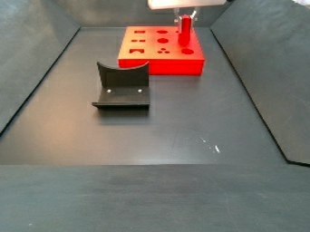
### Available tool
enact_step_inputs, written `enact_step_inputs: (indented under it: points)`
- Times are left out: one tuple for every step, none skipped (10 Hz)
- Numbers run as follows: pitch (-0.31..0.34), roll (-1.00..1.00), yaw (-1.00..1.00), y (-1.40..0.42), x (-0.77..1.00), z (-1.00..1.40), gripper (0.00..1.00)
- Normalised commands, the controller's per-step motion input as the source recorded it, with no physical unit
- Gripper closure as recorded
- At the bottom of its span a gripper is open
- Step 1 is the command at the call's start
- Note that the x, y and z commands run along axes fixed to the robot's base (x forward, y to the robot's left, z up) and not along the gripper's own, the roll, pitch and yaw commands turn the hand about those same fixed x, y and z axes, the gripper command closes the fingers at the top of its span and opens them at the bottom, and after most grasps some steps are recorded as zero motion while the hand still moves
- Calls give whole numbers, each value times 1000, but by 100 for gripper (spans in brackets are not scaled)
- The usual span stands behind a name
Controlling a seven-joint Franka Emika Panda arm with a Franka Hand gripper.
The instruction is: Insert the star object.
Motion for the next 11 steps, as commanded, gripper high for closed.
enact_step_inputs:
  points:
    - [-26,207,0,-74,66,-657,100]
    - [-50,0,-40,0,146,-883,100]
    - [-27,-14,-71,0,237,-1000,100]
    - [-4,0,-100,0,254,-1000,100]
    - [0,0,-151,0,206,-1000,100]
    - [-131,-41,-34,0,151,-937,100]
    - [-243,-86,0,0,0,-720,100]
    - [-264,-19,0,0,-63,-737,100]
    - [-124,133,0,0,0,-831,100]
    - [113,301,0,-117,100,-611,100]
    - [196,266,-51,-66,60,-534,100]
